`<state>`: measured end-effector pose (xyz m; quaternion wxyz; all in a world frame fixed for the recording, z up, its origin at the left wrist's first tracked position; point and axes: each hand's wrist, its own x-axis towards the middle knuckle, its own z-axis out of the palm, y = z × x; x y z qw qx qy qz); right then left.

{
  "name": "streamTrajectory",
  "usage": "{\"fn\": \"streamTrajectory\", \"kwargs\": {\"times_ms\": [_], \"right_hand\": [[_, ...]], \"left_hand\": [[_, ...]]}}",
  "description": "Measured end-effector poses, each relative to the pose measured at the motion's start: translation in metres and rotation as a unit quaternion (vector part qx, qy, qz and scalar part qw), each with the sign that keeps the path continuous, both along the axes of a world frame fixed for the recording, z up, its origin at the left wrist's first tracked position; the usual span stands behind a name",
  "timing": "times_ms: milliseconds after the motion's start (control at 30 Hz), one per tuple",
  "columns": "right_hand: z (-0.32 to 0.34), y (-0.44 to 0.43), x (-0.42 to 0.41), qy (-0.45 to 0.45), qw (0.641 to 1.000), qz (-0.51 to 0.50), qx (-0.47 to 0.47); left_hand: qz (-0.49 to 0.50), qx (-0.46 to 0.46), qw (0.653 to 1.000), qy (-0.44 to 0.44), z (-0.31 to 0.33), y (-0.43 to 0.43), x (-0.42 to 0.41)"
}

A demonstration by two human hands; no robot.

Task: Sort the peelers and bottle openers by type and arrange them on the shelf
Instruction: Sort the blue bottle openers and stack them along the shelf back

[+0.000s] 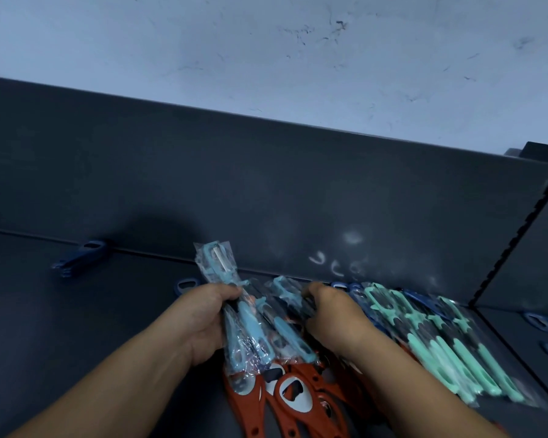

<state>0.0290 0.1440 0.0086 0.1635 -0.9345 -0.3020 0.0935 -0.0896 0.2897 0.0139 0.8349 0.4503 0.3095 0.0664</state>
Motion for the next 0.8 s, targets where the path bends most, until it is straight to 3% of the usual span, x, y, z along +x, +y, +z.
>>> {"fn": "streamTrajectory", "kwargs": {"times_ms": [200, 367, 533, 667, 800], "right_hand": [[0.012, 0.018, -0.012, 0.057, 0.993, 0.015, 0.098], [0.005, 0.036, -0.021, 0.086, 0.996, 0.021, -0.013], [0.007, 0.042, -0.017, 0.107, 0.994, 0.017, -0.001], [0.01, 0.032, -0.013, 0.147, 0.981, -0.026, 0.126], [0.033, 0.013, -0.019, 0.238, 0.913, -0.041, 0.328]], "left_hand": [[-0.003, 0.009, 1.0, -0.002, 0.004, 0.005, -0.004], [-0.005, 0.006, 1.0, -0.005, 0.006, 0.007, -0.005], [-0.017, 0.001, 1.0, -0.008, 0.007, 0.006, -0.007], [-0.032, 0.003, 0.999, -0.012, 0.006, 0.012, -0.006], [-0.058, 0.029, 0.998, -0.013, 0.006, 0.014, 0.004]]}}
